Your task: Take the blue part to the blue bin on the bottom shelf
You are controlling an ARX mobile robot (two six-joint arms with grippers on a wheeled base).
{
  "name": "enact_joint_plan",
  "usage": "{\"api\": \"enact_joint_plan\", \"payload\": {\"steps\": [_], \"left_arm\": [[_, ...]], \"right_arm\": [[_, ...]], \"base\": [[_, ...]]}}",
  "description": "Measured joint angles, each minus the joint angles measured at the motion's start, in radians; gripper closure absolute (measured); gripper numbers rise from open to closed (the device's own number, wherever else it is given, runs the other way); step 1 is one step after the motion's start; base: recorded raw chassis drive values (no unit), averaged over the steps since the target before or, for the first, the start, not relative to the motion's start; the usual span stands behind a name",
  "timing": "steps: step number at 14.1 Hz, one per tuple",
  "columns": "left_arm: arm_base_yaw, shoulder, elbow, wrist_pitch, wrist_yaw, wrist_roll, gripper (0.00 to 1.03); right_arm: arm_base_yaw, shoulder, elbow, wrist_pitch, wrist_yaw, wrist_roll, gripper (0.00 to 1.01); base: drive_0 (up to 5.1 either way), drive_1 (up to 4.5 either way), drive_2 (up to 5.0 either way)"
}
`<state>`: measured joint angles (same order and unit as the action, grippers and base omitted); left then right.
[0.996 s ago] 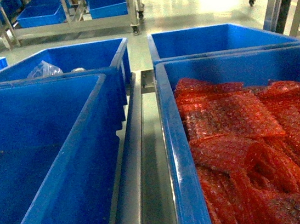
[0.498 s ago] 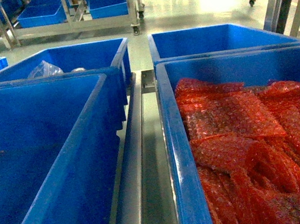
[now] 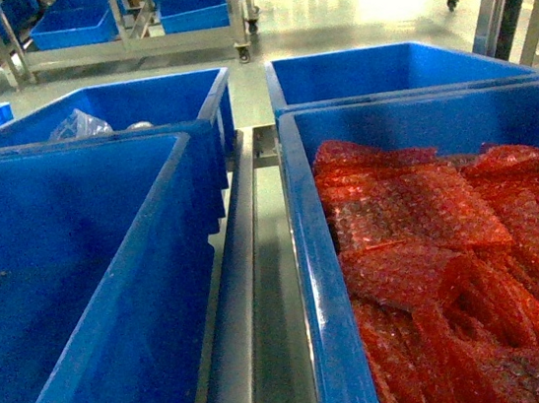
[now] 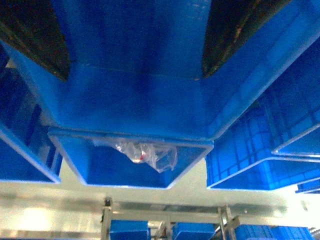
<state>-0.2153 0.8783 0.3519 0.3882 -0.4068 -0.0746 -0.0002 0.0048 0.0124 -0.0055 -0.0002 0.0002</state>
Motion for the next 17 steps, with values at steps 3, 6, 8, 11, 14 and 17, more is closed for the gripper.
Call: {"api": "enact_joint_plan", "payload": {"steps": [3, 6, 8, 11, 14, 17], "left_arm": [[0.02, -0.01, -0.028, 0.082, 0.055, 0.017, 0.1], [0.095, -0.122, -0.157, 0.173, 0.279, 0.056, 0.49], [0.122, -0.194, -0.213, 0.149, 0.312, 0.057, 0.78], [0.22, -0.297, -0.261, 0.098, 0.398, 0.057, 1.01], [0.212, -0.388, -0.296, 0.036, 0.406, 0.057, 1.01], [0.212, -0.47, -0.322, 0.003, 0.407, 0.057, 1.01]], "right_arm": [[0.0, 0.0, 0.0, 0.0, 0.0, 0.0, 0.03], [0.0, 0.0, 0.0, 0.001, 0.0, 0.0, 0.03], [0.0, 0.0, 0.0, 0.001, 0.0, 0.0, 0.03], [0.0, 0.0, 0.0, 0.001, 0.0, 0.0, 0.03], [0.0, 0.0, 0.0, 0.001, 0.0, 0.0, 0.03], [0.0, 0.0, 0.0, 0.001, 0.0, 0.0, 0.03]], "base": [[0.0, 0.0, 0.0], [0.0, 0.0, 0.0], [0.0, 0.0, 0.0], [0.0, 0.0, 0.0], [0.0, 0.0, 0.0], [0.0, 0.0, 0.0]]}}
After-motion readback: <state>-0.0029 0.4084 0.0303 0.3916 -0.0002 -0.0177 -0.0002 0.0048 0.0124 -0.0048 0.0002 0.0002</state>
